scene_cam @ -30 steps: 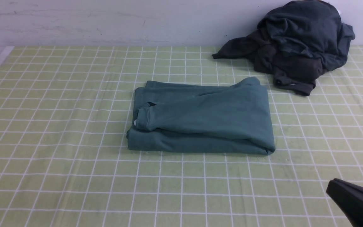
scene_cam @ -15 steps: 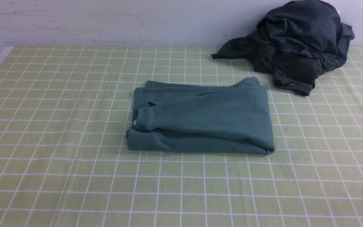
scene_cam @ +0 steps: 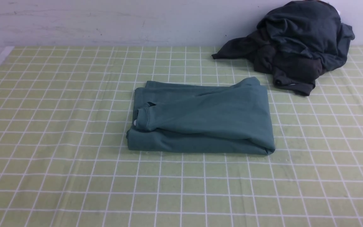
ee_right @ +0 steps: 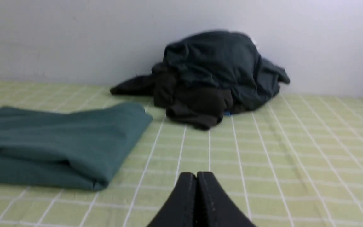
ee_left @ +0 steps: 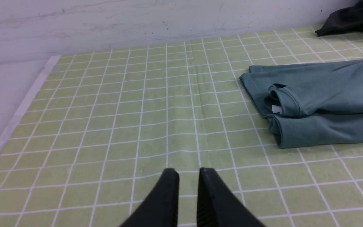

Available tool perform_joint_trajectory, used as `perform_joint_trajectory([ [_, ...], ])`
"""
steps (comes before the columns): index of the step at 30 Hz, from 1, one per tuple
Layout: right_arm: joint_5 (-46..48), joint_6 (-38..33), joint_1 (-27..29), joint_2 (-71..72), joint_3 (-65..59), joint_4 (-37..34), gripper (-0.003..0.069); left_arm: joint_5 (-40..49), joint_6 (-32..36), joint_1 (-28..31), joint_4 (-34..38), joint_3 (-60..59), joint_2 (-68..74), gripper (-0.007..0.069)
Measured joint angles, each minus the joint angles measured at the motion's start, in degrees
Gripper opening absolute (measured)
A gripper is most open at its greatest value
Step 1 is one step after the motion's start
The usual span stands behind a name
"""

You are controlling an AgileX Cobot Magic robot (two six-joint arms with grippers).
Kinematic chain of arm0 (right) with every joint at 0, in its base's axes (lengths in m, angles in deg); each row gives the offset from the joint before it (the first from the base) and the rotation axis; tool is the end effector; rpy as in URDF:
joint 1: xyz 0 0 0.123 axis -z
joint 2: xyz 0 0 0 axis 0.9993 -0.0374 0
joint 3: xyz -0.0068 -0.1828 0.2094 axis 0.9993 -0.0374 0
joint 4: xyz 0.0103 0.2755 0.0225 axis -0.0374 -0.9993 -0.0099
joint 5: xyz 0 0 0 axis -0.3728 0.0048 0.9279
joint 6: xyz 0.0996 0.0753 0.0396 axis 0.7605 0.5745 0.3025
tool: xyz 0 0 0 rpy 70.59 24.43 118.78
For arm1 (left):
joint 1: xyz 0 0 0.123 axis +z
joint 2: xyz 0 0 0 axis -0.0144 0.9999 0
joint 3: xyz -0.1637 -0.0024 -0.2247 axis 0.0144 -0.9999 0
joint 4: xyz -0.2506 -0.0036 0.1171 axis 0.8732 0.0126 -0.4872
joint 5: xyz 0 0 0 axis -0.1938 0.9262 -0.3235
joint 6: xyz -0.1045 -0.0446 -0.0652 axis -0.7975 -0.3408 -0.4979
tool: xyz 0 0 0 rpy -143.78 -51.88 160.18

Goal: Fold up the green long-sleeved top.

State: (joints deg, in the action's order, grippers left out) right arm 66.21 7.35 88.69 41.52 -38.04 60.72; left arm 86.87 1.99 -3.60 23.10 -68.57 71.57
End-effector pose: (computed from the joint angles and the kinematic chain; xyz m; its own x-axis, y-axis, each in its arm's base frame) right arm 0.1273 0.0020 0.1765 -0.1624 0.0380 -0.9860 -0.0093 0.9992 0.0400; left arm 0.1297 -0.0076 0.2476 -0.2275 0.0761 -0.9708 0.0726 0.9955 0.0610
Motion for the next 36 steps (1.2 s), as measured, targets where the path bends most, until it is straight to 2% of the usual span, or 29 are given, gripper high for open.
perform_joint_trajectory([
  [5, 6.5, 3.5, 1.6, 0.0, 0.1, 1.1, -0.0011, 0.0, 0.0, 0.0, 0.0, 0.0, 0.0, 0.0083],
  [29, 7.1, 2.7, 1.6, 0.0, 0.2, 1.1, -0.0011, 0.0, 0.0, 0.0, 0.0, -0.1, -0.3, 0.0083],
  [36, 7.1, 2.6, 1.6, 0.0, 0.2, 1.1, -0.0011, -0.1, 0.0, 0.0, 0.0, -4.1, -9.2, 0.0083],
])
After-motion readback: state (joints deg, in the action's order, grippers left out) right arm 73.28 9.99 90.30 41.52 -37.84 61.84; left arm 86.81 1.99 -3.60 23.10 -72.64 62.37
